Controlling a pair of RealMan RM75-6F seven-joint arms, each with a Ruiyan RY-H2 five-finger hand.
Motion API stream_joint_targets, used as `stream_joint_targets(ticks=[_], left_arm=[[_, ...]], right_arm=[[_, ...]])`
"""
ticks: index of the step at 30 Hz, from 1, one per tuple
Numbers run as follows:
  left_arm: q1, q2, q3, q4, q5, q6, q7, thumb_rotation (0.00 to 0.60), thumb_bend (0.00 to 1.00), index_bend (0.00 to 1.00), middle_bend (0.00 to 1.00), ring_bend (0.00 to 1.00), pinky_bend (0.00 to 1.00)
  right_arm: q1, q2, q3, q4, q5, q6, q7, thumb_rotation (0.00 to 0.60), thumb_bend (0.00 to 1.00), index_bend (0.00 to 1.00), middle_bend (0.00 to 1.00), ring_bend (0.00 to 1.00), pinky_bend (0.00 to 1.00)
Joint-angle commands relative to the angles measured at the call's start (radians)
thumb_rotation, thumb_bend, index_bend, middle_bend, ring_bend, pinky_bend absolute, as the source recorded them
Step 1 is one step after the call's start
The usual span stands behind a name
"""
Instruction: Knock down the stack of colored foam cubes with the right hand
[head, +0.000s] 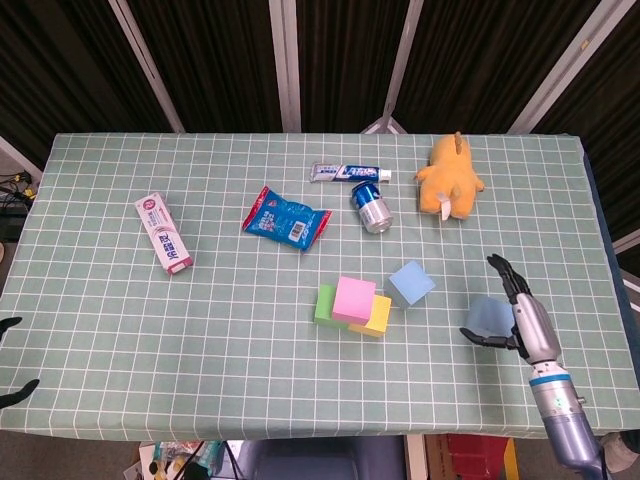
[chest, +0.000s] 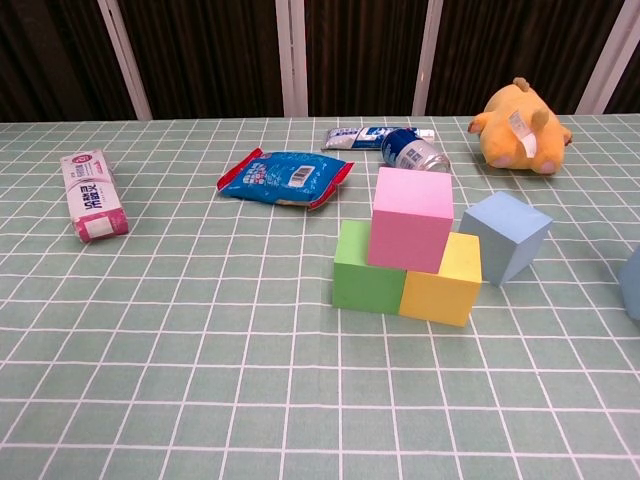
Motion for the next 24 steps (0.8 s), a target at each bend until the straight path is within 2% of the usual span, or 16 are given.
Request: stream_joint_targets(ticks=[1,5,11,18,24], left_arm=[[0.001,0.001,-0.001,0.001,-0.001,0.001,-0.004,0.600,0.13,0.21,0.00,0.00,0.00],[-0.001,0.003,-0.004,0.003,-0.006,-0.001,-0.009,0.600,0.13,0.21,0.00,0.00,0.00],[-0.002,0.006,-0.006,0.004,-0.010,-0.005,-0.017,0.600,0.13,0.21,0.00,0.00,0.00],[-0.003,0.009,-0.007,0.005,-0.013,-0.006,-0.023,0.600,0.13,0.21,0.00,0.00,0.00],[0.000,0.010,-0.006,0.005,-0.010,-0.002,-0.026,0.600,0.13,0.21,0.00,0.00,0.00]], right_arm=[[0.034,-0.016,0.014,-0.051,0.027,-0.030,-0.043,0.600,0.13,0.00,0.00,0.09,0.02],[0.058,-0.061,-0.004,-0.091,0.048,-0.058,-0.087,0.600,0.13,0.00,0.00,0.13,0.02],[0.066,-0.139,-0.048,-0.094,0.079,-0.060,-0.184,0.600,0.13,0.00,0.01,0.21,0.02],[0.033,-0.178,-0.111,-0.100,0.059,-0.012,-0.254,0.600,0.13,0.00,0.09,0.26,0.05],[0.004,-0.177,-0.141,-0.101,0.023,0.029,-0.257,0.600,0.13,0.01,0.17,0.29,0.07]])
